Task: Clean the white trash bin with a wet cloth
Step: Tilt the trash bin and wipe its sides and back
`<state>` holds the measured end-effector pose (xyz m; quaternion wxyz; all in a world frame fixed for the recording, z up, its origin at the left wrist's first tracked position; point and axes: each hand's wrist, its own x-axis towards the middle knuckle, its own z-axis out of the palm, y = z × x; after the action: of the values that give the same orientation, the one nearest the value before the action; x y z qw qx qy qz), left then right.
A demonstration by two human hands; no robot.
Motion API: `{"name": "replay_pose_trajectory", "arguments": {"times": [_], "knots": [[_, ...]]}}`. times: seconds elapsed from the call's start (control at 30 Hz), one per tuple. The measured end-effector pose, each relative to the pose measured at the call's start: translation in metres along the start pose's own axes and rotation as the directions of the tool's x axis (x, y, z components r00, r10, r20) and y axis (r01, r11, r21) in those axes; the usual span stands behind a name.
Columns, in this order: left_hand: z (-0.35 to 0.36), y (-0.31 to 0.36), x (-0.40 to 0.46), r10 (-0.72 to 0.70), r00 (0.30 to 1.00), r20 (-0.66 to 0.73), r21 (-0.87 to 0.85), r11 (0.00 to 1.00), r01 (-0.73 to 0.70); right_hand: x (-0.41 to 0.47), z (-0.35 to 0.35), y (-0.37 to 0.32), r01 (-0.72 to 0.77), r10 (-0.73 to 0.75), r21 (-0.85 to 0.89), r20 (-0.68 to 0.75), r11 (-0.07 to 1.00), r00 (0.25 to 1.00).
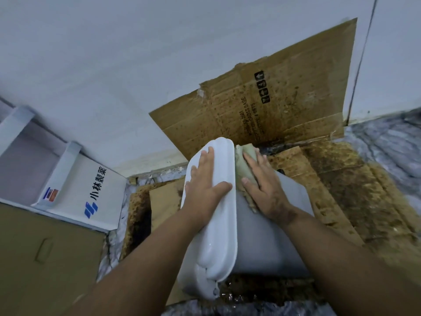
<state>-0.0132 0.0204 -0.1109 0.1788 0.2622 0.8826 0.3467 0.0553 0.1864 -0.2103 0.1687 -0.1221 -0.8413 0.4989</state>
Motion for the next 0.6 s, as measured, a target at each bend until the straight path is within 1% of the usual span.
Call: {"name": "replay_pose_trajectory", "arguments": {"times": [0.1, 0.17, 0.23, 0.27, 0.33, 0.37, 0.4, 0.43, 0.47, 0.53, 0.6], "knots": [[-0.003, -0.009, -0.003, -0.005, 1.0, -0.003, -0.026, 1.0, 0.005, -0.011, -0.012, 0.047, -0.201, 0.201, -0.026, -0.01, 0.979, 0.98], [-0.003, -0.011, -0.004, 0.002, 1.0, 0.003, -0.039, 0.999, -0.002, -0.028, -0.019, 0.075, -0.337, 0.335, -0.04, -0.057, 0.941, 0.941], [-0.002, -0.009, -0.003, 0.005, 1.0, 0.009, -0.035, 0.999, -0.005, -0.045, -0.022, 0.099, -0.463, 0.458, -0.043, -0.082, 0.886, 0.885], [-0.002, -0.008, -0.003, 0.002, 1.0, 0.01, -0.034, 0.999, -0.002, -0.051, -0.024, 0.104, -0.515, 0.508, -0.038, -0.111, 0.857, 0.854], [-0.003, -0.008, -0.002, 0.003, 1.0, 0.007, -0.034, 0.999, -0.003, -0.051, -0.022, 0.098, -0.549, 0.537, -0.096, -0.126, 0.831, 0.834], [-0.004, -0.008, -0.001, 0.011, 1.0, 0.005, -0.036, 0.999, -0.011, -0.045, -0.018, 0.085, -0.531, 0.519, -0.154, -0.113, 0.833, 0.847], [-0.005, -0.008, -0.001, 0.022, 1.0, 0.004, -0.041, 0.999, -0.022, -0.036, -0.012, 0.067, -0.47, 0.46, -0.192, -0.097, 0.861, 0.883], [-0.005, -0.008, -0.001, 0.03, 1.0, 0.001, -0.048, 0.998, -0.03, -0.025, -0.005, 0.043, -0.384, 0.377, -0.181, -0.077, 0.905, 0.923], [-0.005, -0.008, 0.0, 0.034, 0.999, -0.002, -0.051, 0.998, -0.034, -0.015, 0.004, 0.016, -0.289, 0.284, -0.132, -0.055, 0.948, 0.957], [-0.006, -0.008, 0.001, 0.029, 1.0, -0.008, -0.041, 0.999, -0.029, 0.007, 0.016, -0.029, -0.126, 0.126, -0.028, -0.008, 0.992, 0.992], [-0.005, -0.007, 0.001, 0.019, 1.0, -0.004, -0.033, 0.999, -0.019, 0.023, 0.016, -0.045, -0.054, 0.053, 0.026, 0.029, 0.998, 0.998]]}}
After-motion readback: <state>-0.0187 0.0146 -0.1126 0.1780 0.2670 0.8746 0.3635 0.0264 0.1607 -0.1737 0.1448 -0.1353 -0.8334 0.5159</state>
